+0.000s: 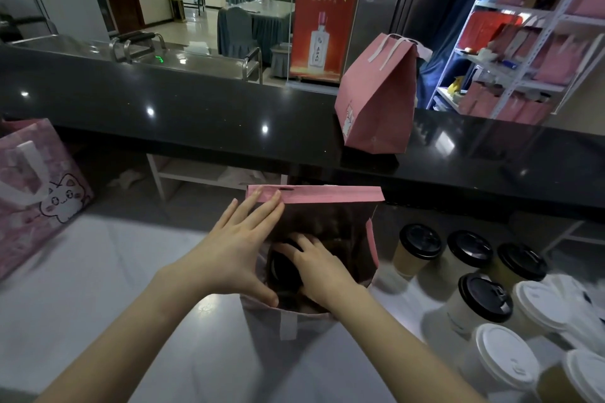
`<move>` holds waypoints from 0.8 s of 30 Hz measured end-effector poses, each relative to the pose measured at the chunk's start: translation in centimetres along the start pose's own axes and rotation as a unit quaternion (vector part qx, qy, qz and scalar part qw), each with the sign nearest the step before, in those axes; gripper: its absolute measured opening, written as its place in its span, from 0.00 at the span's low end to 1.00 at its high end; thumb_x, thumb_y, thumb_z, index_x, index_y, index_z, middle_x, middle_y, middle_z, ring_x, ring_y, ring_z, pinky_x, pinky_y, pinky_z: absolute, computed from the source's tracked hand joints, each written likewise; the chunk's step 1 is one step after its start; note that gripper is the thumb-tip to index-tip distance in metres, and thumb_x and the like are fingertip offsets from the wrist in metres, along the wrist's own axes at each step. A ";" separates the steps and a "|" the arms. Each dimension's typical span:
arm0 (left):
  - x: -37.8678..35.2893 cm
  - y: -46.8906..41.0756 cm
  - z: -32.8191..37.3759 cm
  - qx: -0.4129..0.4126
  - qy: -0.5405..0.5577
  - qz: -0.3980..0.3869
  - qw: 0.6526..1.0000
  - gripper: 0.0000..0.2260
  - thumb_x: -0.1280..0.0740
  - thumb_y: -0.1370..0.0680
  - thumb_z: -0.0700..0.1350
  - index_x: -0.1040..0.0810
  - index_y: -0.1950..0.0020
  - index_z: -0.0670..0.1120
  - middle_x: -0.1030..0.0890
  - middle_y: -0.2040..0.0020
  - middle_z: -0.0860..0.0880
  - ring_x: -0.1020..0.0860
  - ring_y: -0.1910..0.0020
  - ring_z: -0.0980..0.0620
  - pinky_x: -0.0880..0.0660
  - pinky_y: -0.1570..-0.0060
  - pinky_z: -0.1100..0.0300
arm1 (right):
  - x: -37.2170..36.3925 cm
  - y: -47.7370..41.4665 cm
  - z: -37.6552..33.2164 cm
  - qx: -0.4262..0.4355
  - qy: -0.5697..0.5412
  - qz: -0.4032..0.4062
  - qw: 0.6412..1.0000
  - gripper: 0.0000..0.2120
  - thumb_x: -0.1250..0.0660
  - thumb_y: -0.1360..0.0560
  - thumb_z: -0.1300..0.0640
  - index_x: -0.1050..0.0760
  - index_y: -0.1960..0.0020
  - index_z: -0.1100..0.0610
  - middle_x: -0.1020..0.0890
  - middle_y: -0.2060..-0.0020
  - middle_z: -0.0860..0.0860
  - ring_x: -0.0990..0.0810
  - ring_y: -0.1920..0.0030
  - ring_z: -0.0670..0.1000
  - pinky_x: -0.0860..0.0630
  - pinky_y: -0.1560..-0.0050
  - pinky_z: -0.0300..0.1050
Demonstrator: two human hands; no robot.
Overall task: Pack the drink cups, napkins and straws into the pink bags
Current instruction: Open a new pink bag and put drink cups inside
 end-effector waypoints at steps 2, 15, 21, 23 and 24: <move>0.1 -0.1 -0.3 0.005 0.006 -0.002 1.000 0.63 0.35 0.44 0.76 0.74 0.27 0.58 0.75 0.28 0.62 0.77 0.30 0.59 0.72 0.31 0.55 | -0.2 0.2 -0.4 0.029 0.005 0.005 1.000 0.32 0.30 0.26 0.59 0.39 0.27 0.47 0.41 0.26 0.50 0.45 0.26 0.57 0.27 0.36 0.58; 0.7 -0.5 -1.0 0.009 0.028 -0.037 0.999 0.60 0.31 0.42 0.74 0.75 0.30 0.61 0.75 0.28 0.63 0.78 0.31 0.60 0.73 0.32 0.56 | 0.4 -1.1 -0.8 0.037 0.018 -0.065 0.997 0.35 0.31 0.25 0.57 0.44 0.23 0.46 0.47 0.22 0.49 0.52 0.22 0.54 0.45 0.25 0.58; 0.9 -2.1 0.0 -0.015 0.022 -0.032 0.999 0.57 0.29 0.38 0.69 0.68 0.25 0.60 0.70 0.24 0.61 0.77 0.29 0.58 0.71 0.29 0.53 | 7.8 4.2 0.5 0.061 -0.111 0.207 0.970 0.15 0.34 0.24 0.54 0.23 0.38 0.55 0.22 0.40 0.50 0.24 0.40 0.50 0.25 0.41 0.46; 0.6 -2.7 0.4 -0.009 0.032 -0.039 0.999 0.58 0.27 0.38 0.68 0.68 0.25 0.60 0.69 0.24 0.61 0.76 0.29 0.58 0.70 0.29 0.52 | 10.4 6.8 3.2 0.044 -0.098 0.337 0.935 0.09 0.36 0.23 0.55 0.20 0.49 0.58 0.19 0.52 0.49 0.22 0.51 0.48 0.24 0.49 0.43; 0.3 -3.0 0.5 -0.007 0.039 -0.041 0.998 0.59 0.27 0.39 0.68 0.68 0.25 0.61 0.69 0.24 0.61 0.76 0.29 0.57 0.69 0.28 0.51 | 11.3 7.7 5.0 0.007 -0.083 0.370 0.925 0.08 0.36 0.23 0.56 0.20 0.51 0.58 0.19 0.55 0.49 0.23 0.53 0.48 0.24 0.51 0.43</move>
Point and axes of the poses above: each hand's wrist, its own y-axis away from the middle knuckle, its own x-axis out of the back of the hand, z = x × y, the point moved 4 cm from there along -y, towards the middle knuckle
